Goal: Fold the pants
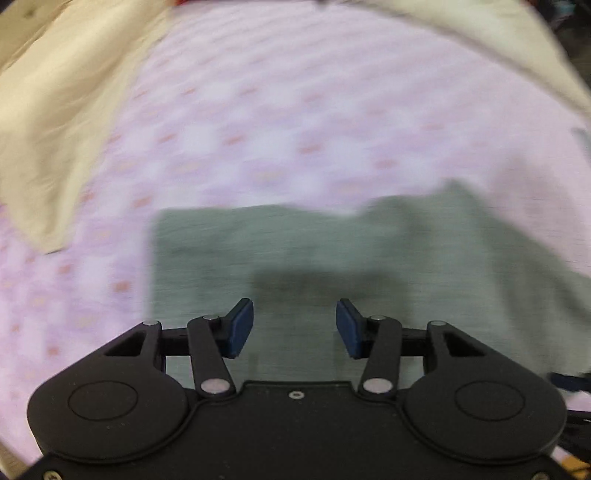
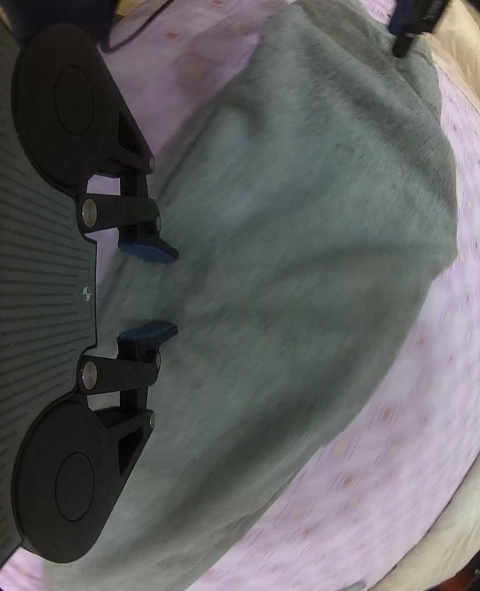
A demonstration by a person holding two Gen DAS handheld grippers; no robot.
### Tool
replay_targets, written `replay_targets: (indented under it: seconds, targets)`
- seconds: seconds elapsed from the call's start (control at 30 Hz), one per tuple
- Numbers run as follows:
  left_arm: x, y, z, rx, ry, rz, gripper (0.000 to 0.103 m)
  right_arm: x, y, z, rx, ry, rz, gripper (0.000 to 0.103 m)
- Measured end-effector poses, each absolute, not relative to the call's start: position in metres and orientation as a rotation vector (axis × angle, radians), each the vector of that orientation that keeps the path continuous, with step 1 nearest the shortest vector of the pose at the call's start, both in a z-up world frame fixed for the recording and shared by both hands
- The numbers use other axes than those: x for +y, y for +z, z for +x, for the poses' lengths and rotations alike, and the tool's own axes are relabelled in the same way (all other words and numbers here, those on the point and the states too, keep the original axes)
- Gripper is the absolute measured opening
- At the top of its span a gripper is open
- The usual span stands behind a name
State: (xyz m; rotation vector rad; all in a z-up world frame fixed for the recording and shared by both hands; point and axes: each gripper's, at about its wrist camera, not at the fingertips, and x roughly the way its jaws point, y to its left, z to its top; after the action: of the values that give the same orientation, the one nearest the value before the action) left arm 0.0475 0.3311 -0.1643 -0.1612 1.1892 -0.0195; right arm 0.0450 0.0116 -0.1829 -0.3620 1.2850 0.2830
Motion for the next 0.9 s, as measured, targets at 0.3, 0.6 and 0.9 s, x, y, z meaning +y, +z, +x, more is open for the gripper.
replay_targets:
  seconds: [0.3,0.6,0.9]
  targets:
    - [0.26,-0.214,0.033,1.356,-0.131,0.009,0.06,-0.103,-0.127,0.039,1.057,-0.066,-0.152,0.034]
    - [0.231,-0.211,0.04,1.389,0.074,0.039,0.059,-0.268,-0.12,0.055,0.988,-0.288,-0.139,0.034]
    - [0.163,-0.181,0.032,1.333,0.241,-0.012,0.057,-0.378,-0.158,0.087,1.081,-0.266,-0.136,0.034]
